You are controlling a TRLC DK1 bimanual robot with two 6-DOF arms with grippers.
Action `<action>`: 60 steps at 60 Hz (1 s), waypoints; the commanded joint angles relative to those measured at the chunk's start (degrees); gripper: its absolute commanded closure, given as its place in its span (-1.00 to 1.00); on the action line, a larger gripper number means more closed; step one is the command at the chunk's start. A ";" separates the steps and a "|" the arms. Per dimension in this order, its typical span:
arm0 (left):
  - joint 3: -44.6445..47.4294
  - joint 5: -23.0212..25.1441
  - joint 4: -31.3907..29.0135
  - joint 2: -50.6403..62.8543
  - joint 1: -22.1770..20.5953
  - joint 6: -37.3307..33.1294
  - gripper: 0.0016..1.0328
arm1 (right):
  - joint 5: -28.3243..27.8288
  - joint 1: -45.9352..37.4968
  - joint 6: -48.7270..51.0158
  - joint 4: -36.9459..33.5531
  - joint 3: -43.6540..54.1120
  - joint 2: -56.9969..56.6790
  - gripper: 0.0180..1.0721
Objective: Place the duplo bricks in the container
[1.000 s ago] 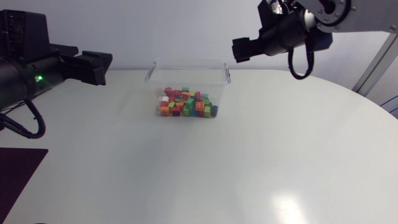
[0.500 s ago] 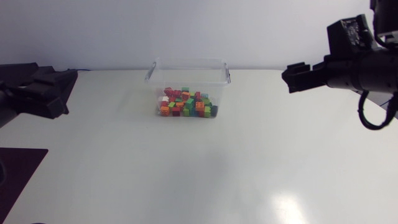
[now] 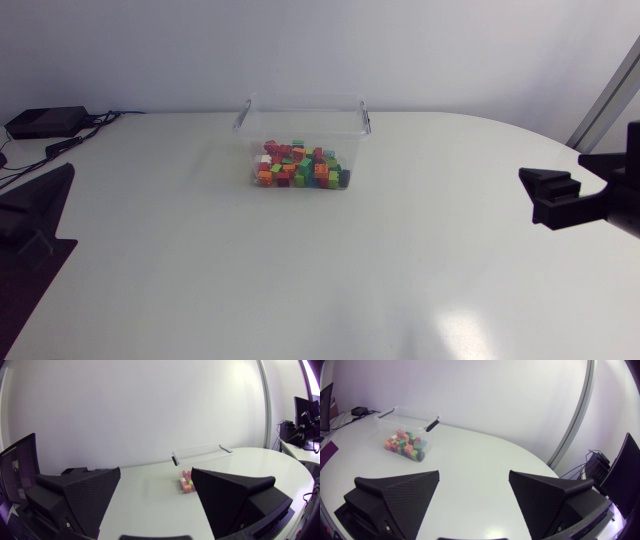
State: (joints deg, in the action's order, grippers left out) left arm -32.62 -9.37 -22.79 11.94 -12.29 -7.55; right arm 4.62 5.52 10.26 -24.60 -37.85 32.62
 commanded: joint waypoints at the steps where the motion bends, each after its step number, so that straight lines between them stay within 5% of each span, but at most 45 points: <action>1: 2.12 -0.30 -0.94 -2.98 0.69 -1.06 -0.91 | 0.39 -0.77 2.13 -0.71 3.39 -3.88 -0.91; 18: 4.37 -0.26 -3.89 -10.02 3.20 -3.29 -0.91 | 0.28 -1.67 5.57 -1.99 9.42 -14.78 -0.91; 60: 27.25 7.53 17.71 -11.58 10.56 5.49 -0.91 | -3.69 -4.79 -7.25 19.54 32.44 -29.23 -0.91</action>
State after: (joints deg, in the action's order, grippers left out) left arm -8.23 -2.79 -7.25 1.06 -2.63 -4.43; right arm 1.32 1.34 5.56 -7.29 -8.43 4.91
